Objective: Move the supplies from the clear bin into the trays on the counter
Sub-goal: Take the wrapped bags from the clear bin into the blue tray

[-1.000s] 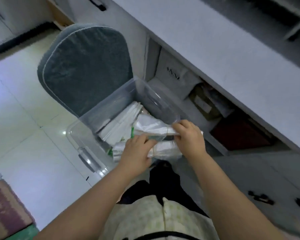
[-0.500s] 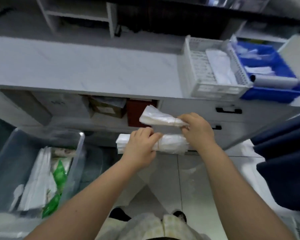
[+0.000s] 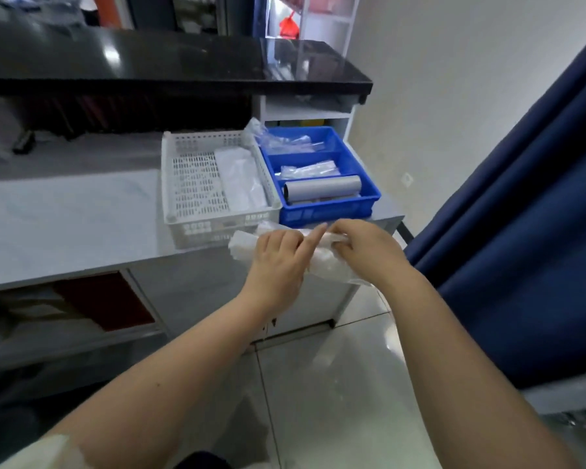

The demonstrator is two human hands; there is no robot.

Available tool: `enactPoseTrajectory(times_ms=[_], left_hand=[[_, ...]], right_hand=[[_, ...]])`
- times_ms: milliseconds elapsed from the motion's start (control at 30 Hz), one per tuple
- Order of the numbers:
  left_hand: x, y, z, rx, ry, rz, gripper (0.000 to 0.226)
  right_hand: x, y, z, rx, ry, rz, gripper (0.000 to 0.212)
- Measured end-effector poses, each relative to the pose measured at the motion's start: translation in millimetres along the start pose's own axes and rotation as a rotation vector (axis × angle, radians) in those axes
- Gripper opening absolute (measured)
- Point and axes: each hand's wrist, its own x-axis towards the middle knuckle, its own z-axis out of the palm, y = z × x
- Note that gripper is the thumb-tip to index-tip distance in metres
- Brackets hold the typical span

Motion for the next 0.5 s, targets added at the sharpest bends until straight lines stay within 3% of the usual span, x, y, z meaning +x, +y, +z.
enactPoseTrajectory(times_ms=[200,400,500], left_hand=[[89,-6,29,0.136,0.032,-0.021,0.056],[167,-56,68,0.156,0.094,-0.002,0.028],[206,-91,85,0.131,0.066,-0.029,0.024]], right_hand=[[56,37,-20,0.067,0.039,-0.018,0.019],[136,56,-26,0.115,0.080,-0.062,0.024],[196,63,-26,0.082,0.069,-0.096,0.022]])
